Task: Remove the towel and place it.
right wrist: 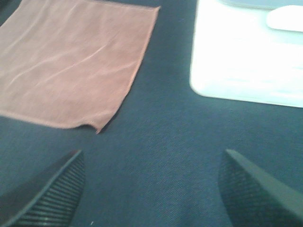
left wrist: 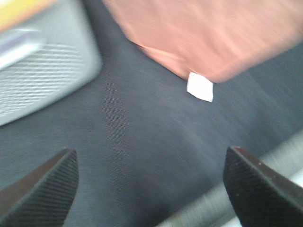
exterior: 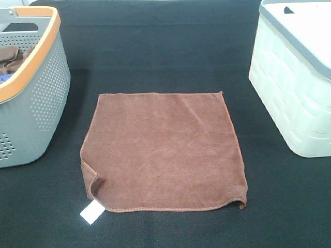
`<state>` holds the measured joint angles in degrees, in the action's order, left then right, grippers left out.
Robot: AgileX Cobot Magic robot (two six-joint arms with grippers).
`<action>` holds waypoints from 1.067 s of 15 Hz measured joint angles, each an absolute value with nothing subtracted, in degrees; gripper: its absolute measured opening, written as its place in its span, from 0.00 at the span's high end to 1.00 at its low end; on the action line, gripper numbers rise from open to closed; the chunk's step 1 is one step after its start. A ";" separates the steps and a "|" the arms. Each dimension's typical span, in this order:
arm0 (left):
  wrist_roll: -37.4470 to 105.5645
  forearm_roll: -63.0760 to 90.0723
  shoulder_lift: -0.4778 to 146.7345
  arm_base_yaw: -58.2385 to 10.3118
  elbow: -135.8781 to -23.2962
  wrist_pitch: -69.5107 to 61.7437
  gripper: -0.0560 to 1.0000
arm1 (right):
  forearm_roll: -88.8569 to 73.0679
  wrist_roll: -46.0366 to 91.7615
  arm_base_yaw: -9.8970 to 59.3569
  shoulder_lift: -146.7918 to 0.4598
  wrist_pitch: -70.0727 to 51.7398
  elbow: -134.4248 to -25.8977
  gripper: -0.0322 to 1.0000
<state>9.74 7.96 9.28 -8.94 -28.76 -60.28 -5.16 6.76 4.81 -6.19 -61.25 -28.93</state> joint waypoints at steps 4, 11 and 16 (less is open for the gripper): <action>9.74 7.96 0.17 -3.72 -28.76 -60.28 0.19 | -5.21 6.76 1.03 -4.76 -61.31 -28.93 0.25; 9.74 7.96 -0.29 -3.61 -28.76 -60.28 0.19 | -5.39 6.70 1.03 -0.40 -61.31 -28.93 0.25; 9.74 7.96 -0.29 -2.98 -28.76 -60.28 0.19 | -5.44 6.70 1.03 0.06 -61.25 -28.93 0.25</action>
<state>9.74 7.96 -0.29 -2.98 -28.76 -60.28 -5.44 6.70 1.03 0.06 -61.25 -28.93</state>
